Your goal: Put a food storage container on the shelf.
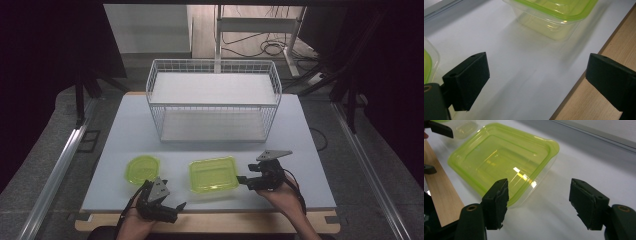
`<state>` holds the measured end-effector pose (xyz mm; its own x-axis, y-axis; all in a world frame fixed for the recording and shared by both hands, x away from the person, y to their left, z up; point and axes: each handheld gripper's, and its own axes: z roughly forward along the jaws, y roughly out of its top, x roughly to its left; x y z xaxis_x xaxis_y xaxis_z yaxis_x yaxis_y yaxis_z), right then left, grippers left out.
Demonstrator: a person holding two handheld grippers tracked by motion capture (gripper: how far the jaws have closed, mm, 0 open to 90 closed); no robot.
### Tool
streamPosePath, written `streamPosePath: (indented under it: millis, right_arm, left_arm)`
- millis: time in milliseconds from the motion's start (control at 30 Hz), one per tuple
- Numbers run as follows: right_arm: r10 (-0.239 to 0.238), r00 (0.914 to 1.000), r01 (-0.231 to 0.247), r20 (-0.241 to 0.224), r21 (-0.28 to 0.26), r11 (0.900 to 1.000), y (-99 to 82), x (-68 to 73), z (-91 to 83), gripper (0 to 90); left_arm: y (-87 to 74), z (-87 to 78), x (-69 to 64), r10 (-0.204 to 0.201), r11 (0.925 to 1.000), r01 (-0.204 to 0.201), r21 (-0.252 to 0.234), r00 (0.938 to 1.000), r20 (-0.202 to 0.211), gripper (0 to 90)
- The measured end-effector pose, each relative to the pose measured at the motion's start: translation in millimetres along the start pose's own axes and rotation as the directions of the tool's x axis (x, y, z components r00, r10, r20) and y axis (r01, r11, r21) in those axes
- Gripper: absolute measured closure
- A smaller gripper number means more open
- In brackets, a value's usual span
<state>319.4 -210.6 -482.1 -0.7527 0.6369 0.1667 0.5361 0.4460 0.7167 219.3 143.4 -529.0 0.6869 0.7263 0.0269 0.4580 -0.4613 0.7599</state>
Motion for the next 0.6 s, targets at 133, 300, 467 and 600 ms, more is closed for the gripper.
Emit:
streamPosePath:
  millis: [133,300,467,600]
  right_arm:
    - [0.028,0.9992,-0.028,-0.029,-0.007,0.9996,7.2,-5.1,4.0,39.1]
    - [0.063,0.9964,-0.063,-0.057,0.000,0.9980,14.3,-8.8,10.7,43.7]
    - [0.111,0.9896,-0.108,-0.092,0.030,0.9937,20.1,-15.2,25.2,48.5]
    - [0.135,0.9846,-0.130,-0.111,0.054,0.9901,21.7,-16.9,31.9,50.6]
  left_arm:
    - [0.1,0.2,-0.3,0.005,1.0000,-0.005,0.000,1.0000,0.000,5.5]
    - [0.1,0.2,-0.5,0.008,1.0000,-0.008,-0.001,1.0000,0.000,5.5]
    - [0.0,-0.2,-0.6,0.009,1.0000,-0.009,-0.002,1.0000,-0.001,5.5]
    - [0.0,-0.2,-1.0,0.009,1.0000,-0.009,-0.001,1.0000,-0.003,5.6]
